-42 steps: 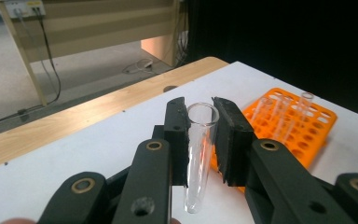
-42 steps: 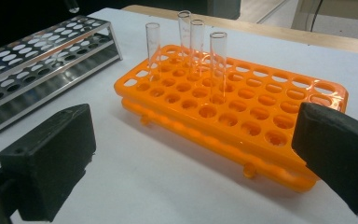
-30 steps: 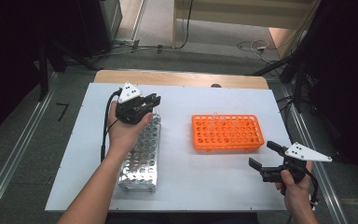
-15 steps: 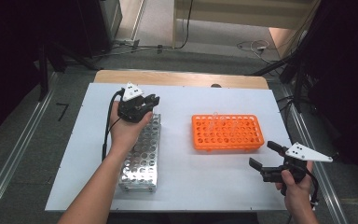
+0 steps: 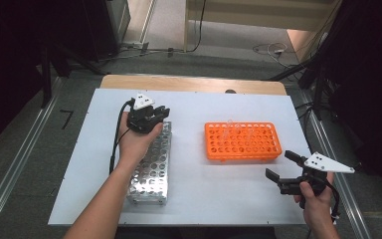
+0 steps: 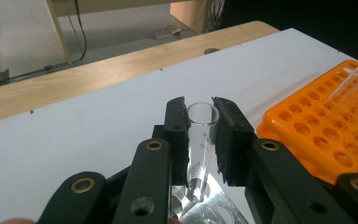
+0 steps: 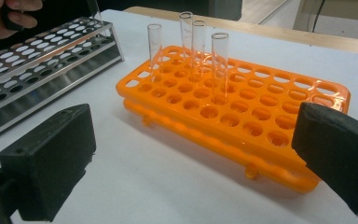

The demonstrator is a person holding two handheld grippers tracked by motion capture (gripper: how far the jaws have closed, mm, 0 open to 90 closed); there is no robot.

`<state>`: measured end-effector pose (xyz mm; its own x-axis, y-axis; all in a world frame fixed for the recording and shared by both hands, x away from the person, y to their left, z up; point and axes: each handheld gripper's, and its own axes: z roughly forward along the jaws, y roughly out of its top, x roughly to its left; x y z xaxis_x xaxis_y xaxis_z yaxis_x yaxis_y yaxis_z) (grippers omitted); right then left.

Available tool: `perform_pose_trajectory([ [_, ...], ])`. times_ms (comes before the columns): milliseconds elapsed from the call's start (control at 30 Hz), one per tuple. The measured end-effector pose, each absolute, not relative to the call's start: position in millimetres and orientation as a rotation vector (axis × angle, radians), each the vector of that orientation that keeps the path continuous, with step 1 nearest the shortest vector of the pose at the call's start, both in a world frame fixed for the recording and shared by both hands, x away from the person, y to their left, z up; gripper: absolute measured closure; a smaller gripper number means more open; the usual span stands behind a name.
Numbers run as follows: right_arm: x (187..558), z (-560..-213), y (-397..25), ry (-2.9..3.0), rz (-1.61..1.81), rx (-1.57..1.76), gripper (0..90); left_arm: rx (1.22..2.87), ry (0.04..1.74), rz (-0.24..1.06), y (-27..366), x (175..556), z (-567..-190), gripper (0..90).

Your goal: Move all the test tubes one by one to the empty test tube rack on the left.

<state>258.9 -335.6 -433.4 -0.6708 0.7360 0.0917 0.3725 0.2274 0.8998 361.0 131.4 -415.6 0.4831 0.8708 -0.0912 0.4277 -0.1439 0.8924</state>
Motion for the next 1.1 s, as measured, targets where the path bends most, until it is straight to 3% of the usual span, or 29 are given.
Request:
perform_pose_trajectory([
  [733, 259.4, -434.8, -332.4, 2.166, 1.416, 1.026, 0.0, 1.844, 1.160, 0.506, 128.5, 362.9, -423.0, 74.1],
  [1100, 259.6, -434.8, -332.3, 2.164, 1.418, 1.027, 0.0, 1.766, 1.142, 0.494, 135.2, 356.2, -416.6, 43.6],
])
